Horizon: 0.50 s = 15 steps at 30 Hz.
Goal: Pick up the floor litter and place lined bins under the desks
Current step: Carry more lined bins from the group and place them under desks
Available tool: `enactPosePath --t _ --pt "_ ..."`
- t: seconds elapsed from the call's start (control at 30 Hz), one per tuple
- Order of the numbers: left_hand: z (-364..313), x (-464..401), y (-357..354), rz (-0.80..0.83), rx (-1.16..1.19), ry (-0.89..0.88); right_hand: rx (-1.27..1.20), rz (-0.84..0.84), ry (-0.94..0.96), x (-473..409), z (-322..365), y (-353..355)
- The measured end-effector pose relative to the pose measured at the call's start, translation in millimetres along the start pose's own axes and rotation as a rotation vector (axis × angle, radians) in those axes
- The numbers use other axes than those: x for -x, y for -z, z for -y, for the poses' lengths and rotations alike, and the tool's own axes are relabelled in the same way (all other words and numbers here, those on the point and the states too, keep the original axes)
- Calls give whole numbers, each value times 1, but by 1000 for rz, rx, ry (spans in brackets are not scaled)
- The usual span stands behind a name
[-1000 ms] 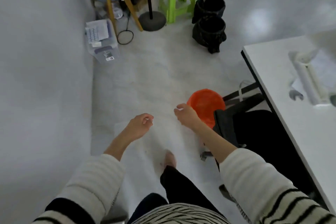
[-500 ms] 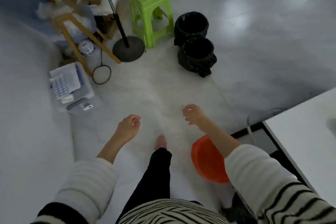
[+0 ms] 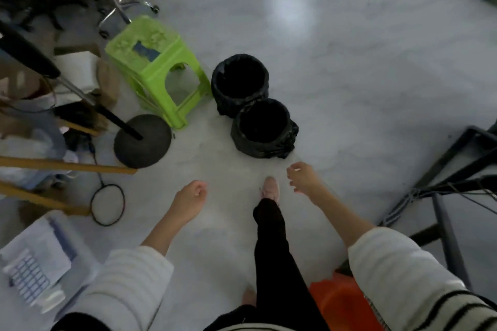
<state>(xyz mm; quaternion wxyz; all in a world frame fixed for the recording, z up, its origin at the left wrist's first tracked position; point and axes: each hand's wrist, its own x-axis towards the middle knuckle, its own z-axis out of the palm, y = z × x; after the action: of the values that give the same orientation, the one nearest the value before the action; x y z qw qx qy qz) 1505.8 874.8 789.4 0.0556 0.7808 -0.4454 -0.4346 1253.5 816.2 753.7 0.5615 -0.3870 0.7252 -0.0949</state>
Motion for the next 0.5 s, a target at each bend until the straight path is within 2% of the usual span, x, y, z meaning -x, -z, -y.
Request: enactPosePath --t 0.33,0.43,0.5 --pt "-123 -309 22 -28 -36 87 269 -153 38 -283 146 80" --pt "-136 -395 -5 -13 128 192 343 -95 51 -369 155 75" --pt "-135 -450 -34 -6 309 330 407 -59 41 -429 146 61"
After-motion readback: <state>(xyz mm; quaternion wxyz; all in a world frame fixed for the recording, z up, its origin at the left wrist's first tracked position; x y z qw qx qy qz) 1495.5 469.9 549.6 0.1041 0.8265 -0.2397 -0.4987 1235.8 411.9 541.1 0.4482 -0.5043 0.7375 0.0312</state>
